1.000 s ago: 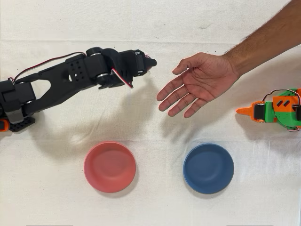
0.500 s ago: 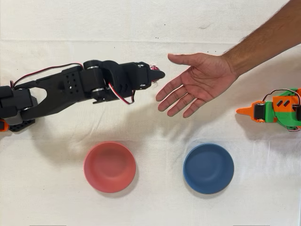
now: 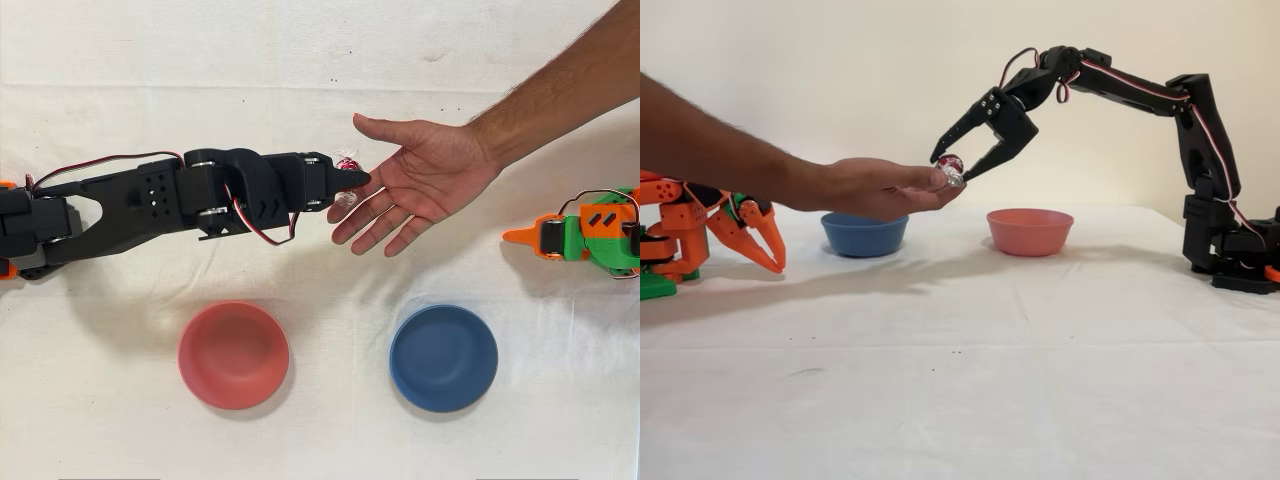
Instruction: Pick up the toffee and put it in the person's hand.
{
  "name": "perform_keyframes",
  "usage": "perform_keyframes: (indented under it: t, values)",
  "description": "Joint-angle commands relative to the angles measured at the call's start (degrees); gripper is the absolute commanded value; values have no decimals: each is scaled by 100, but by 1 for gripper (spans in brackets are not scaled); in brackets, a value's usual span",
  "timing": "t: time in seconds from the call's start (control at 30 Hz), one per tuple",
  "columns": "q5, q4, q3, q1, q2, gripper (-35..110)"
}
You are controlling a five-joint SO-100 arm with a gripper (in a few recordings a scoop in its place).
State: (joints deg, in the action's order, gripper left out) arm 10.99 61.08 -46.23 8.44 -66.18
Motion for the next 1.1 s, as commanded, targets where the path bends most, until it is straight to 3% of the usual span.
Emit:
perform_keyframes:
  t: [0.0, 0.63, 1.07]
  values:
    - [62, -545, -79, -9, -422, 18]
    - [167, -2391, -1195, -360, -316, 17]
    - [246, -2619, -1090, -378, -132, 17]
